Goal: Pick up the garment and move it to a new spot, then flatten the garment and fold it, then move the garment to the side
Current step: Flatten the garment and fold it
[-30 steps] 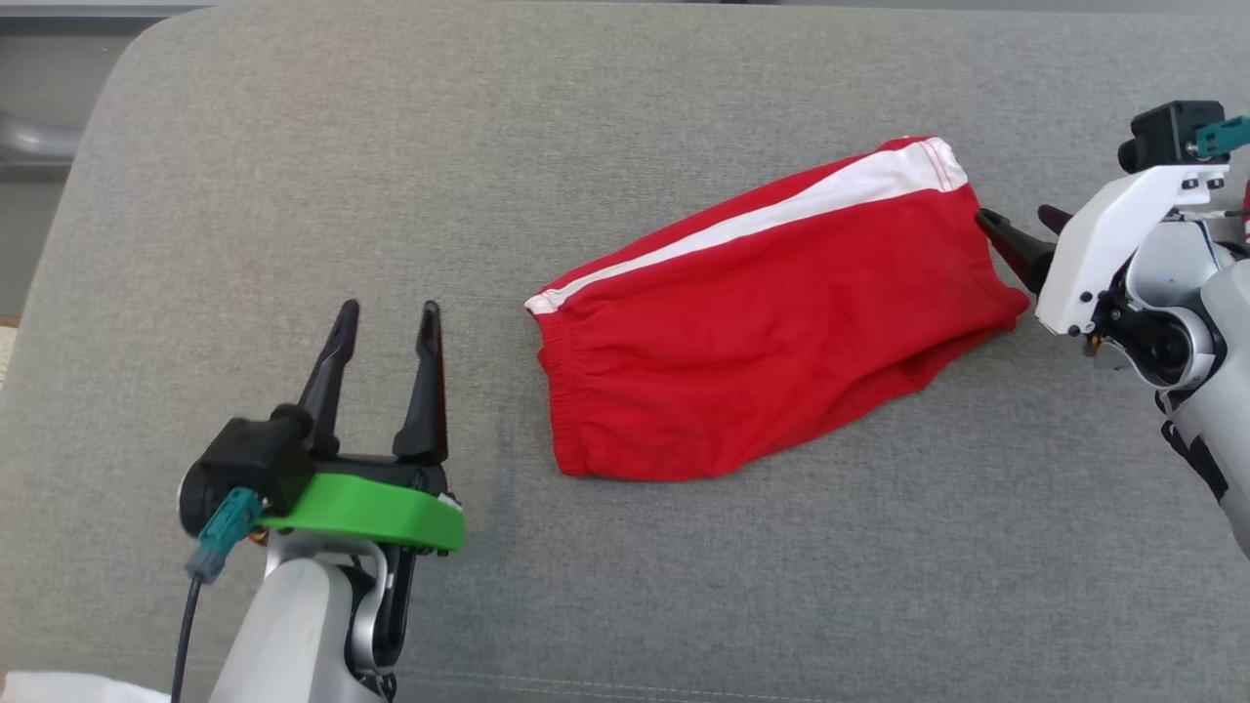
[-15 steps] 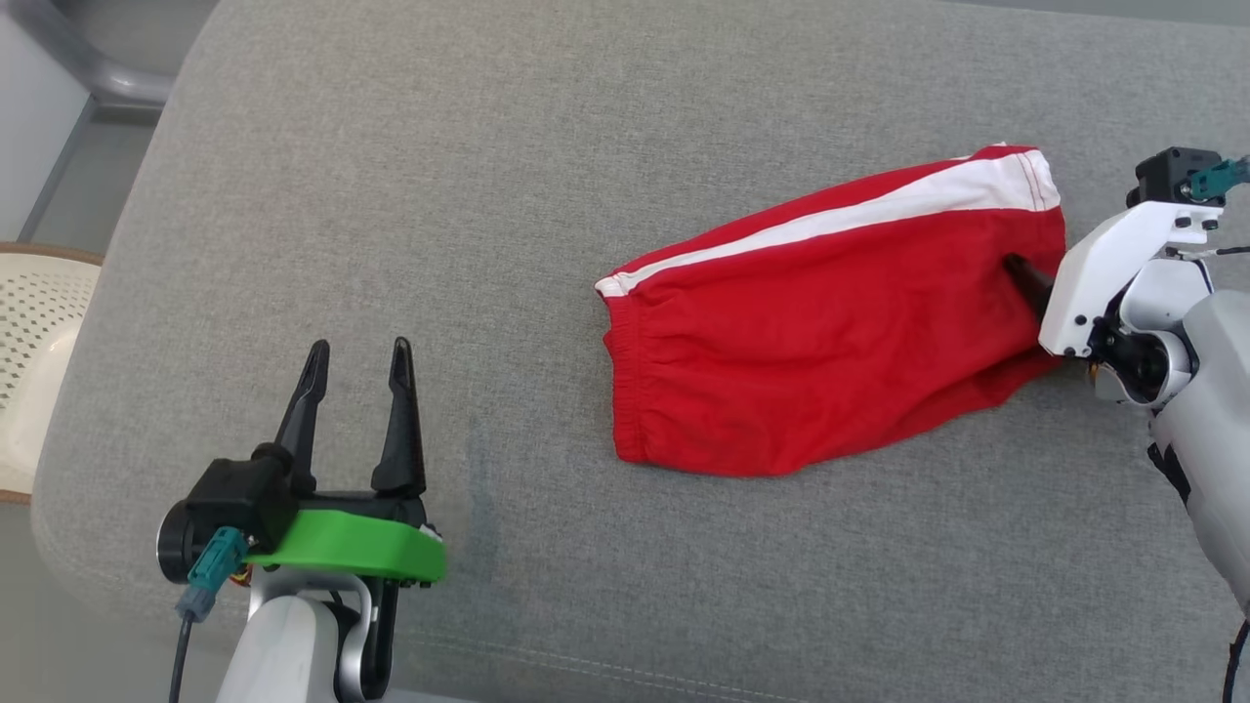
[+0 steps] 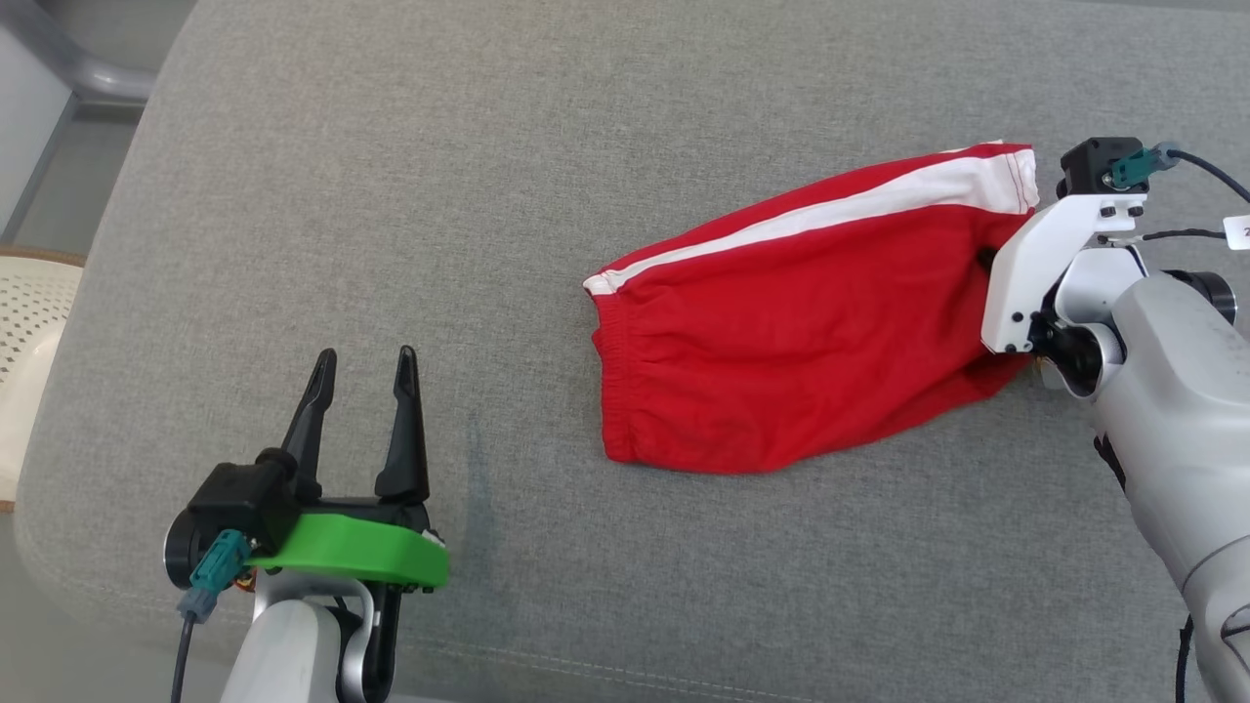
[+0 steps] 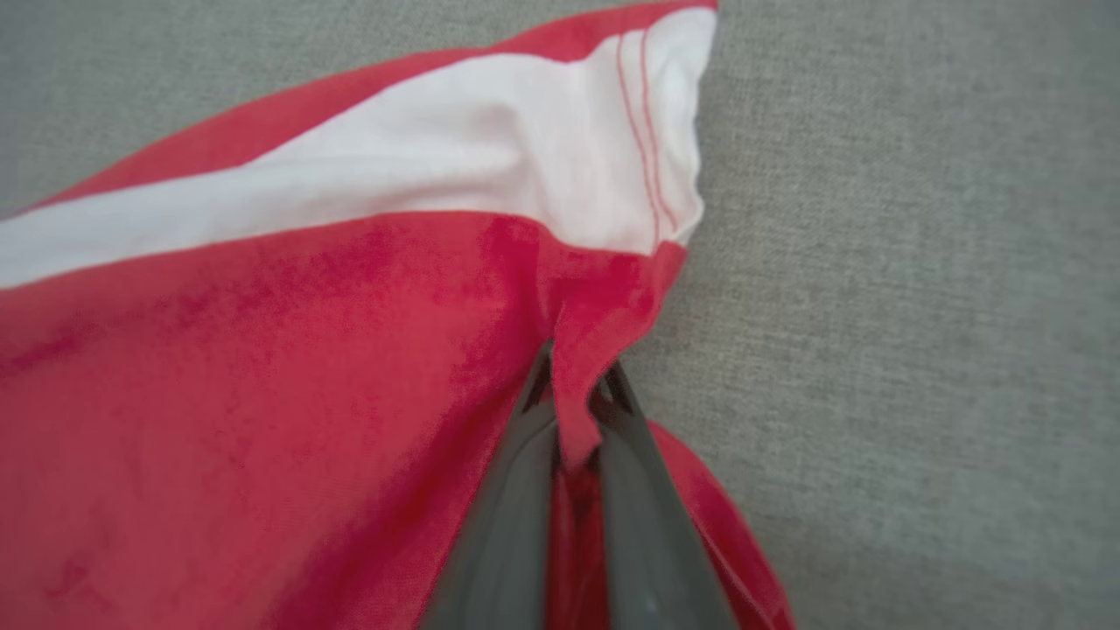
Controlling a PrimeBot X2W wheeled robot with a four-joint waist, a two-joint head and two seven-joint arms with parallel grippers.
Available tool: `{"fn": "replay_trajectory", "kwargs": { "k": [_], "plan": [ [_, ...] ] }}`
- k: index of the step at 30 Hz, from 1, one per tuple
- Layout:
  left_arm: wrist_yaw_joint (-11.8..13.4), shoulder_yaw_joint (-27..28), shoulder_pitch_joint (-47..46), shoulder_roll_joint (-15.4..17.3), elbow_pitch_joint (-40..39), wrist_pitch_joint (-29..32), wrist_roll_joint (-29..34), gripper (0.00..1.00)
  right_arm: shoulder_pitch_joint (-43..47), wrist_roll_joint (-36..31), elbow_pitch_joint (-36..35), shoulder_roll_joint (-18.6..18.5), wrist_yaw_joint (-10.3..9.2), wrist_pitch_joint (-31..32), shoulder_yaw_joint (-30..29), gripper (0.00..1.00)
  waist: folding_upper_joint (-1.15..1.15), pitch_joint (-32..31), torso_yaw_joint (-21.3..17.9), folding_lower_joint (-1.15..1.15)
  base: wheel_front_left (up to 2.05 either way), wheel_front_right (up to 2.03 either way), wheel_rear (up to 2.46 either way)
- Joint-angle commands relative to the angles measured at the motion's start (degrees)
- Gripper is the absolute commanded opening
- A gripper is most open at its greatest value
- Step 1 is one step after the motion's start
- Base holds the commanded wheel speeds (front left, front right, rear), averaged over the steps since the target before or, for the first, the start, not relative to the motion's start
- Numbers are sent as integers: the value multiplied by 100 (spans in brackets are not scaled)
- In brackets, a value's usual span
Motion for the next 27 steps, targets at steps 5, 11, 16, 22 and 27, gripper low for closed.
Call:
{"fn": "replay_trajectory", "kwargs": {
  "k": [5, 11, 16, 22, 27],
  "plan": [
    [-8, 80, 77, 3, 59, 3, 32, 100, 219, -384, 168, -419, -32, -362, -436, 0, 0, -187, -297, 0, 0, 0, 0],
    [-38, 20, 169, 6, 69, 3, 20, 100, 319, -961, -24, -799, -19, -875, -1155, 0, 0, -388, -579, 0, 0, 0, 0],
    [-51, -19, 225, 7, 122, 3, 28, 100, 452, -1598, -429, -925, -19, -724, -1718, 0, 0, -524, -733, 0, 0, 0, 0],
    [-26, -54, 225, 7, 150, 3, 27, 100, 824, -2520, -1545, -294, -17, 21, -2276, 0, 0, -625, -804, 0, 0, 0, 0],
    [-50, -75, 155, 6, 195, 3, 22, 100, 1336, -2876, -2959, 669, -17, 955, -2017, 0, 0, -643, -780, 0, 0, 0, 0]
  ]
}}
